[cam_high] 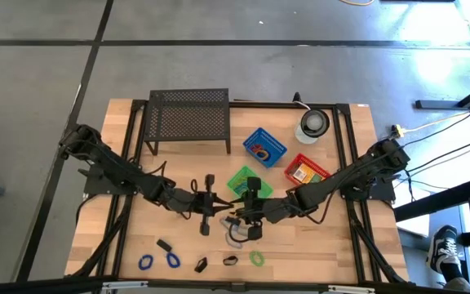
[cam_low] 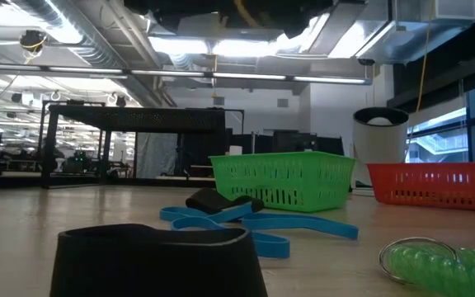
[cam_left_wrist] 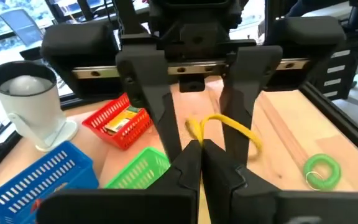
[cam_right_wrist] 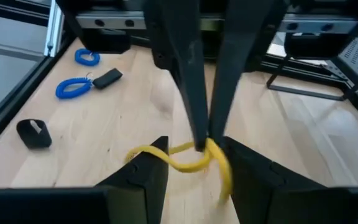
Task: Pick & Place Office Desk Supplies
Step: Put the yellow rubber band into the green basket
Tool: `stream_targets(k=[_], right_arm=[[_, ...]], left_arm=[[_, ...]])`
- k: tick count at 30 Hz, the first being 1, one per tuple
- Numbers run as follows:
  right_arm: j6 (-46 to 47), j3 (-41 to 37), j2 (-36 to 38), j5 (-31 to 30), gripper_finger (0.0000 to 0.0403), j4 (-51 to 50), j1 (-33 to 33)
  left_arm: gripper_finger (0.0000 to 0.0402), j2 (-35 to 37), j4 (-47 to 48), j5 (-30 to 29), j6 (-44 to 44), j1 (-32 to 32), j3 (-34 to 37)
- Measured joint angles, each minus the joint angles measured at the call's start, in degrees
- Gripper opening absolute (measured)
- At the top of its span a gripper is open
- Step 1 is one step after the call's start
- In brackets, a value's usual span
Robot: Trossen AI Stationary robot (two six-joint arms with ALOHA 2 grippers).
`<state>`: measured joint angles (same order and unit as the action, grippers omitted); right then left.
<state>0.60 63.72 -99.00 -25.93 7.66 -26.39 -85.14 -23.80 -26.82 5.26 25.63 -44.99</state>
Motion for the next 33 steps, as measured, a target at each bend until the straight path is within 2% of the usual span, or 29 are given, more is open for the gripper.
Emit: stream_targets(k=[4,26,30,33], right_arm=[[0.3,0.0,0.0,-0.2,0.0146,-0.1,0.1],[7.1,0.0,0.0,0.0,0.0146,0.0,1.7],[9.2,0.0,0.0,0.0,0.0128,0.0,2.1],[10.6,0.0,0.0,0.0,0.0096,0.0,2.5]], left_arm=[[0.0004,0.0,0.0,-1.8,0.0,0.0,0.0],[0.0004,0.0,-1.8,-2.2,3.1,-0.1,0.0],[0.0004,0.0,-1.8,-2.2,3.1,0.0,0.0],[0.0004,0.0,-1.8,-2.3,3.1,0.0,0.0]])
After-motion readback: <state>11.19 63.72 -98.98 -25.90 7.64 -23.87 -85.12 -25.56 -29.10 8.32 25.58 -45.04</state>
